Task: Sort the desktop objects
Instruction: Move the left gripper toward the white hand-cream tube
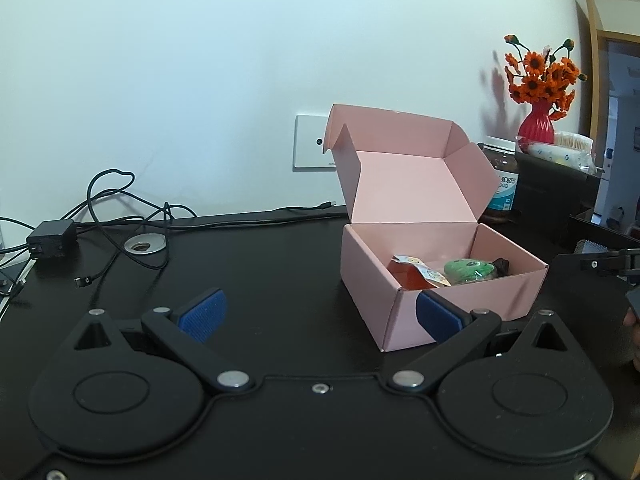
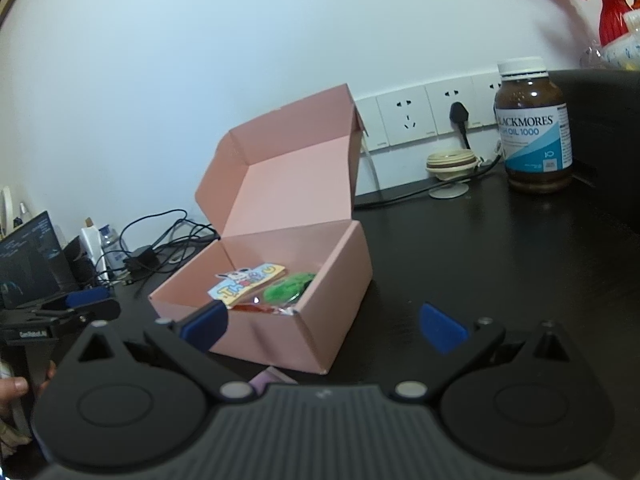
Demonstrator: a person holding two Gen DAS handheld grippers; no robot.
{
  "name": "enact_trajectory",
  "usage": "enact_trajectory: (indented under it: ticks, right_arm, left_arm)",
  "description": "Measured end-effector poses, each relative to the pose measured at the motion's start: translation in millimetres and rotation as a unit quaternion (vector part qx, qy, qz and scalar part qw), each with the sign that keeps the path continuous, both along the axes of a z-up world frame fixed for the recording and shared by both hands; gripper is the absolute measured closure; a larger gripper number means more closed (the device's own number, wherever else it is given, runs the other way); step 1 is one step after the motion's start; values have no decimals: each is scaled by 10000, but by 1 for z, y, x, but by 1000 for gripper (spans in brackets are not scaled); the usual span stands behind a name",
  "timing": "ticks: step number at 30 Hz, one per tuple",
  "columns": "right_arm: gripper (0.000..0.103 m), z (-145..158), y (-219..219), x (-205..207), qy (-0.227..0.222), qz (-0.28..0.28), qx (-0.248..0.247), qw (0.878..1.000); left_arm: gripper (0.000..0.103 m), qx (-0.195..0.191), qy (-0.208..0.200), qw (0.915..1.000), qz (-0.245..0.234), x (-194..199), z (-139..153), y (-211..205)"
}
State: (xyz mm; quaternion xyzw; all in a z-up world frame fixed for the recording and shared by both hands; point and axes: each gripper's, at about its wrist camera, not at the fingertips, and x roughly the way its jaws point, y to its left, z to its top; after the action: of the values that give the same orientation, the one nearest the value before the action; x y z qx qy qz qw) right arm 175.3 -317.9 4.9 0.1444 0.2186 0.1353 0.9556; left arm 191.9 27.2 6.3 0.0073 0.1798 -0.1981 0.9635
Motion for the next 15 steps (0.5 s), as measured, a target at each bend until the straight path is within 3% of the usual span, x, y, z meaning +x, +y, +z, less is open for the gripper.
enact_trajectory:
  ticks: [7,15]
  right_arm:
    - [1,-1,-4,0,14,69,141,9999]
    - [1,-2,-5,-1,-37,122,189,9997]
  left_arm:
    - [0,368,-71,9993,22,-11,1,-7]
    - [0,530,-19,9986,-61,-26,7,-13]
